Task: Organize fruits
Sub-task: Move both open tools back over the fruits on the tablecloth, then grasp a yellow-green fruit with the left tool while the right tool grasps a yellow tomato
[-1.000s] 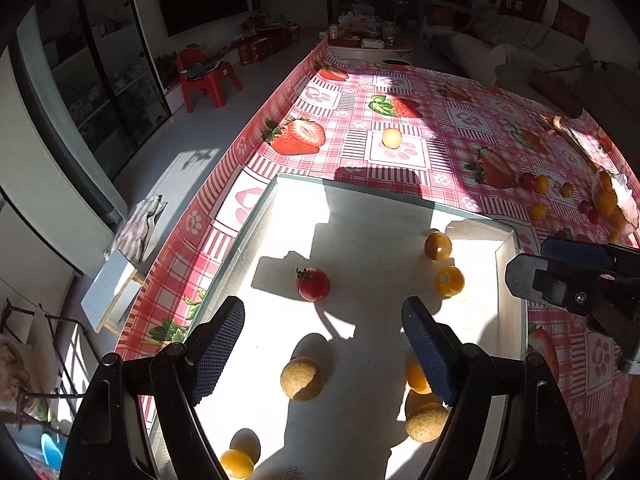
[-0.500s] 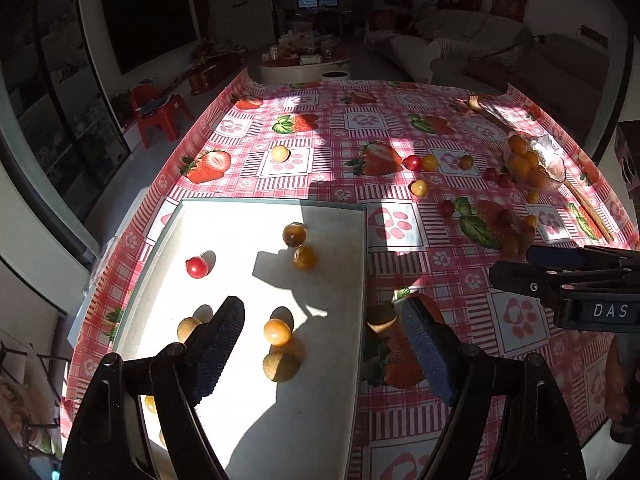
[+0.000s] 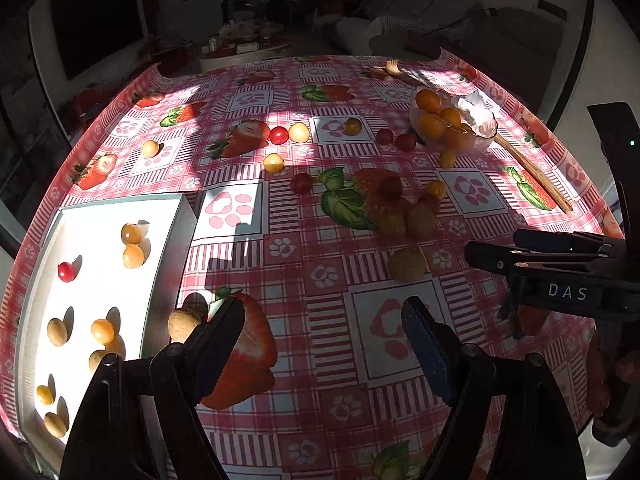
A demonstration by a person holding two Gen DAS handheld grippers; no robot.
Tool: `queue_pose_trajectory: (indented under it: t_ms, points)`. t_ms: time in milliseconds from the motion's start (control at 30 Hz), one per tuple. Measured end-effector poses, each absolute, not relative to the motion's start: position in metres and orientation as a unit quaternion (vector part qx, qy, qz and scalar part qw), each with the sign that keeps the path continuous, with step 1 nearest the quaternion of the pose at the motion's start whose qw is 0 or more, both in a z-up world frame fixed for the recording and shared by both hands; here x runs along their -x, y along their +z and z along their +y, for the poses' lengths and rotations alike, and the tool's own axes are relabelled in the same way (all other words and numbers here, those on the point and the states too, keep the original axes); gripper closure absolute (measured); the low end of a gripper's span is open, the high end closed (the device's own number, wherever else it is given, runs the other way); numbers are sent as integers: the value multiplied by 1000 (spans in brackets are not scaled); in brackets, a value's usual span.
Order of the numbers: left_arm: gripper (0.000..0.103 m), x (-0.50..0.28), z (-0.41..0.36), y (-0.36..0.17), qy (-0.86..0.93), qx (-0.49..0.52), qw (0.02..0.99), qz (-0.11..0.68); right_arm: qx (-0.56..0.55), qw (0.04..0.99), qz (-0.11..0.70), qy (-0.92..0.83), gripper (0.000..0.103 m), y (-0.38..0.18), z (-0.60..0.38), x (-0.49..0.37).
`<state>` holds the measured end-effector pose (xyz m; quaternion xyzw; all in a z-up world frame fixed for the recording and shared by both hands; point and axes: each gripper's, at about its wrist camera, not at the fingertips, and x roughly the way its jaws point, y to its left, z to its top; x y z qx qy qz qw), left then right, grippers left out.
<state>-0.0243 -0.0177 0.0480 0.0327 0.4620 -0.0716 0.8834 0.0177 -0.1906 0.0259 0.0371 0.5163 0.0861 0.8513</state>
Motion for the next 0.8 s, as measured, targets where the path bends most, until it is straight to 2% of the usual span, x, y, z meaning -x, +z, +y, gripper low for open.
queue_pose_trajectory:
  t_ms: [100, 333, 500, 533, 567, 600, 800]
  points:
    - [21, 18, -30, 42, -76, -39, 881, 465, -23, 857, 509, 78, 24, 22, -196, -23]
    - [21, 4, -50, 31, -84, -53, 878, 468, 0, 861, 499, 93, 37, 17, -194, -39]
    - [22, -3, -59, 25, -83, -65, 879, 465, 9, 864, 493, 102, 41, 16, -188, -54]
    - [24, -4, -60, 24, -84, -67, 879, 465, 10, 864, 491, 106, 41, 15, -187, -57]
    - [33, -6, -61, 22, -85, -68, 877, 467, 11, 865, 490, 109, 41, 15, -186, -59]
    - [37, -8, -62, 20, -86, -68, 875, 472, 12, 865, 489, 113, 41, 15, -185, -62]
    - [38, -13, -63, 14, -85, -61, 874, 474, 29, 866, 482, 130, 41, 14, -176, -75]
